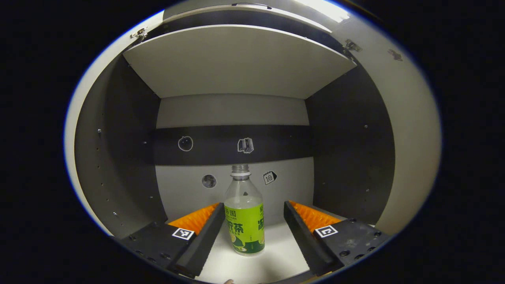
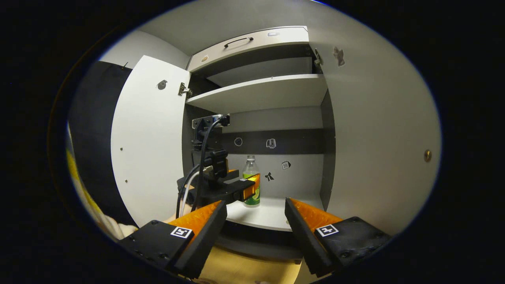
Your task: Grasp the bottle in the cabinet with the left hand and place it on the coaster, then close the right door with the right hand and the left door with the left hand.
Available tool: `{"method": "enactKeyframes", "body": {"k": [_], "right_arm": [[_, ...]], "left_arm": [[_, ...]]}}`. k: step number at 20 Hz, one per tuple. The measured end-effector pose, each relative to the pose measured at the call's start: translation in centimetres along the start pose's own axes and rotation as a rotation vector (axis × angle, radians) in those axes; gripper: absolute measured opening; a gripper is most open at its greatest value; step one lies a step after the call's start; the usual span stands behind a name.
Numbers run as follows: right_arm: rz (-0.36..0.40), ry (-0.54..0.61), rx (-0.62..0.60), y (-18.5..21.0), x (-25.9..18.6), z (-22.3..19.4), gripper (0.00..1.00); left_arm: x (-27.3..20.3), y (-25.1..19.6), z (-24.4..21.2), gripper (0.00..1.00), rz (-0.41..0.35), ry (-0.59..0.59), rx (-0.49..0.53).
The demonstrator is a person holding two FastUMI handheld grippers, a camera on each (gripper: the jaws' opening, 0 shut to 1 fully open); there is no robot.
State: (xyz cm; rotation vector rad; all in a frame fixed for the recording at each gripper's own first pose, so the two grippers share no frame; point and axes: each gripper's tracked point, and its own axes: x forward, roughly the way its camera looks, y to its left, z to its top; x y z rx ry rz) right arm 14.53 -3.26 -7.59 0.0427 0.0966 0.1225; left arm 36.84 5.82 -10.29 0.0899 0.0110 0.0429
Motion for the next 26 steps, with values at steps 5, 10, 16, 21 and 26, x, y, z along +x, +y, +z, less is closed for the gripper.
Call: {"method": "enactKeyframes", "body": {"k": [5,10,16,21,26], "right_arm": [[0.029,0.016,0.0,-0.1,1.2,-0.8,0.98],[0.042,0.03,0.001,-0.1,1.7,-1.4,0.98],[0.045,0.036,-0.003,-0.2,2.0,-1.8,0.98],[0.045,0.032,0.017,0.3,1.7,-1.7,0.98],[0.014,-0.007,0.057,0.6,0.9,-0.3,0.98]], "left_arm": [[2.0,0.5,-1.0,0.95,0.022,0.006,0.007],[3.9,0.9,-1.9,0.95,0.027,0.016,-0.016],[5.0,1.2,-2.4,0.87,0.031,0.019,-0.006],[4.0,0.3,-1.1,0.78,-0.036,0.001,-0.046],[-1.5,0.4,2.2,0.78,-0.041,-0.034,0.011]]}}
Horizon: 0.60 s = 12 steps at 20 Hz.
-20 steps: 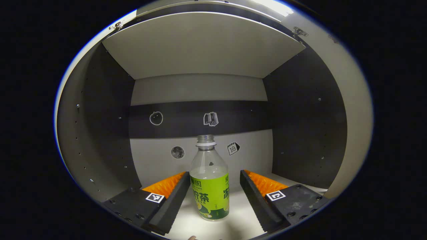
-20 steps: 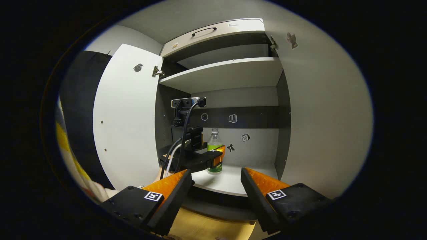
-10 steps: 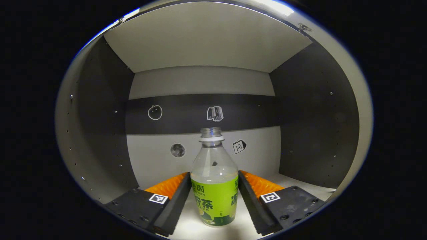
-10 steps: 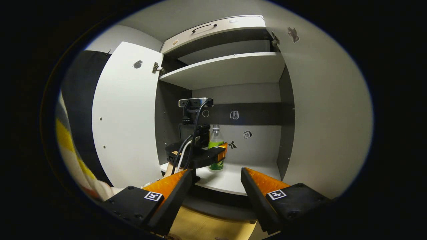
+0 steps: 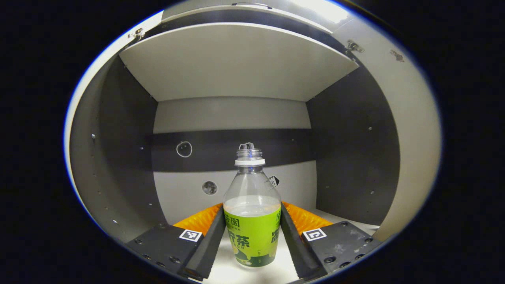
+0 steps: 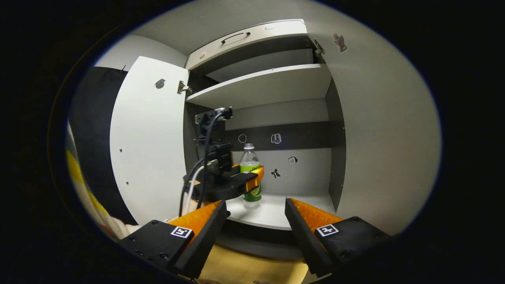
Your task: Grasp the bottle in the cabinet with the left hand and place it on the coaster, then close the right door with the right hand and the left door with the left hand.
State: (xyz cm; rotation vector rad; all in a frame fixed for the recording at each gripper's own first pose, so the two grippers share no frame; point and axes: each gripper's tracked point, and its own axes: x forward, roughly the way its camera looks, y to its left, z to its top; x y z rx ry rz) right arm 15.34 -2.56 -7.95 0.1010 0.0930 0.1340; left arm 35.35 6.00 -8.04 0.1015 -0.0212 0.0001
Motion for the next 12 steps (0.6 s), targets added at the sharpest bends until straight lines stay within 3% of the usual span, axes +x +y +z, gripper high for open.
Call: {"method": "enactKeyframes", "body": {"k": [5,12], "right_arm": [[-0.055,-0.046,0.017,0.8,-2.0,1.0,0.98],[-0.155,-0.063,-0.049,2.6,-7.1,1.3,0.98]], "left_arm": [[-7.7,-0.5,1.7,0.77,-0.021,-0.019,-0.025],[-17.4,-1.3,1.9,0.78,-0.076,-0.05,-0.081]]}}
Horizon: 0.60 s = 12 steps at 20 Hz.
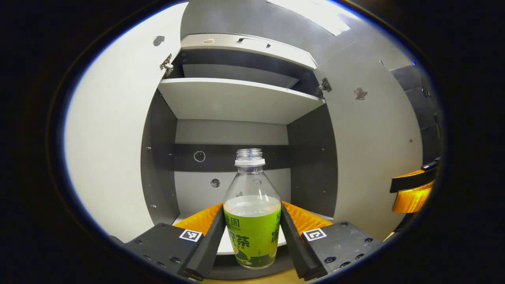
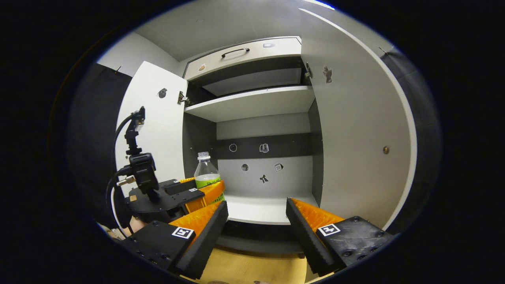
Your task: Grasp the bottle in the cabinet with the left hand and place it on the coaster, then close the right door with the right hand and the left door with the left hand.
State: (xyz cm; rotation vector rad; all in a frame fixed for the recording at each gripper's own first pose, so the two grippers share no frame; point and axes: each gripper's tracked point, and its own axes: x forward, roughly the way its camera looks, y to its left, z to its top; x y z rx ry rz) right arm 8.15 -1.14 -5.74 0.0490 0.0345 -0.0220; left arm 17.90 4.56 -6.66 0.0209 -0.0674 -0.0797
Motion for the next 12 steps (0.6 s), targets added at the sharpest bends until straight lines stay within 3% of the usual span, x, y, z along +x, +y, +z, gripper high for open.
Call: {"method": "enactKeyframes", "body": {"k": [7,8,12], "right_arm": [[-0.104,-0.022,-0.091,0.4,-3.9,-1.0,0.98],[-0.109,-0.02,-0.099,0.3,-4.1,-1.4,0.94],[-0.108,-0.092,-0.105,0.3,-4.8,-1.7,0.98]], "left_arm": [[-9.1,-2.3,-5.3,0.78,-0.066,0.042,-0.05],[-10.3,-2.7,-6.4,0.78,-0.071,0.049,-0.05],[-13.2,-5.3,-11.3,0.78,-0.13,0.073,-0.056]]}}
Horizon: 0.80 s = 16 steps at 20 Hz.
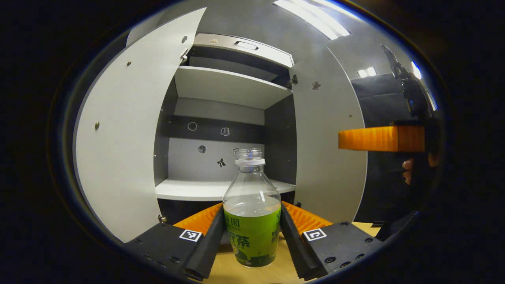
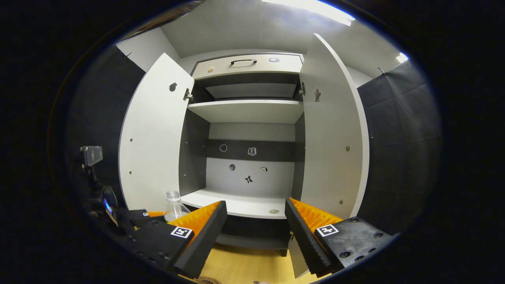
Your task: Grasp the bottle in the cabinet with the left hand and place it on the coaster, then close the right door with the right hand and the left door with the left hand.
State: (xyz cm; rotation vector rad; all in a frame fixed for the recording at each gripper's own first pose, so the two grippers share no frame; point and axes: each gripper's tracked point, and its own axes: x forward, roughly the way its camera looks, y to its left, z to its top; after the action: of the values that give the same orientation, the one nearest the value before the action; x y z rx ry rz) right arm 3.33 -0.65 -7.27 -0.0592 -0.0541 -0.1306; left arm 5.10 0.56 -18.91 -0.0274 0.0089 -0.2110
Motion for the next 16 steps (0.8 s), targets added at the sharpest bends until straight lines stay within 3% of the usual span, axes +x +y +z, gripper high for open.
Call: {"method": "enactKeyframes", "body": {"k": [6,12,16], "right_arm": [[0.042,0.02,-0.056,-0.5,0.0,-4.7,0.98],[0.073,0.055,0.005,-1.2,-0.7,-9.0,0.98],[0.095,0.104,0.049,-1.6,-1.2,-11.0,0.98]], "left_arm": [[-2.8,-2.4,-8.5,0.78,0.029,0.047,-0.041],[-4.5,-3.0,-15.3,0.78,0.106,0.088,-0.06],[-5.1,-3.0,-16.9,0.79,0.147,0.086,-0.056]]}}
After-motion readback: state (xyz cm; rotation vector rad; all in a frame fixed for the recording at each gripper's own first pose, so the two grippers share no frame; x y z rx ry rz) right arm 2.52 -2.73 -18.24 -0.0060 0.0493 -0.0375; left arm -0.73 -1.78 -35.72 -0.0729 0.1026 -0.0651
